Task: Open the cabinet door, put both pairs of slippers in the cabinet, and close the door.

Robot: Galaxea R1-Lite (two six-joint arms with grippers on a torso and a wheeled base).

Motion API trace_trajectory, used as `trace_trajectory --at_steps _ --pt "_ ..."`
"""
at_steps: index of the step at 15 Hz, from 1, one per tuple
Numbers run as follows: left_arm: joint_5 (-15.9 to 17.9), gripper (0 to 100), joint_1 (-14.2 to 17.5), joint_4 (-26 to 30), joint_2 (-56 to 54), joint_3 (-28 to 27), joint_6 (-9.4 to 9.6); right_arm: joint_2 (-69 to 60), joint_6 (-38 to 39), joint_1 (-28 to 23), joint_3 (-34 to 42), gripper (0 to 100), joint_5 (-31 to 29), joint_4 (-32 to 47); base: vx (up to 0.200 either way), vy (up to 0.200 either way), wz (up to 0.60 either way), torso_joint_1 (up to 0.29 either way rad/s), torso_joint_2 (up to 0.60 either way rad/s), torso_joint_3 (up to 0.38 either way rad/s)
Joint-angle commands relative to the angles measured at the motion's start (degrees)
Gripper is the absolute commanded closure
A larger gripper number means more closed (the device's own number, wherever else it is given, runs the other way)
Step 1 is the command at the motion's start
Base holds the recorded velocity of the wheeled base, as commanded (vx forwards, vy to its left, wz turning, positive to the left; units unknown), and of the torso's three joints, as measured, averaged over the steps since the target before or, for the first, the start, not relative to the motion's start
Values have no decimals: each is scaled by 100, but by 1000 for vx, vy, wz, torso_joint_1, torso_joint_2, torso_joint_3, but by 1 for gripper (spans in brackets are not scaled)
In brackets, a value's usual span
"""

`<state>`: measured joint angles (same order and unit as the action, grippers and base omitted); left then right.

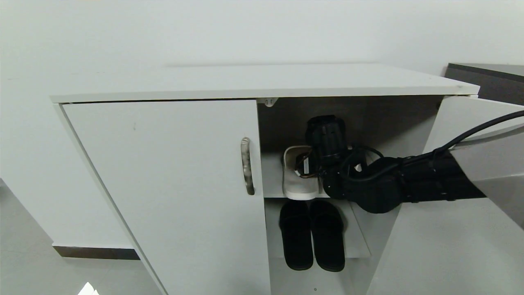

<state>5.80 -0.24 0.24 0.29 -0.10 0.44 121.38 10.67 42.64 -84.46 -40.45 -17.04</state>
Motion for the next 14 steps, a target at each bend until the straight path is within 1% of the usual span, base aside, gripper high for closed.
trace_trajectory --at_steps 1,3,4,5,9,10,11,12,14 --pt "0 100 -2 2 -3 1 9 -809 23 201 632 0 107 -36 0 0 0 0 0 0" --pt "0 100 -2 2 -3 1 9 -1372 32 324 1221 0 266 -177 0 0 0 0 0 0" --pt "0 100 -2 2 -3 1 9 -1670 32 403 1537 0 503 -265 -200 0 0 2 2 -2" --pt "0 100 -2 2 -3 1 9 -1916 32 482 1863 0 608 -335 -200 0 0 2 2 2" --pt "0 100 -2 2 -3 1 9 -2708 41 921 3243 0 863 -994 -200 0 0 3 0 6" --pt "0 100 -2 2 -3 1 9 -2901 50 1009 3489 100 934 -1152 -200 0 0 -2 2 2" --pt "0 100 -2 2 -3 1 9 -3077 85 1053 3726 100 969 -1249 -200 0 0 2 2 2" --pt "0 100 -2 2 -3 1 9 -3419 93 1071 4034 100 1294 -1416 -200 0 0 -2 -2 -2" --pt "0 100 -2 2 -3 1 9 -3894 129 1062 4411 100 2199 -1574 -200 0 0 0 5 2"
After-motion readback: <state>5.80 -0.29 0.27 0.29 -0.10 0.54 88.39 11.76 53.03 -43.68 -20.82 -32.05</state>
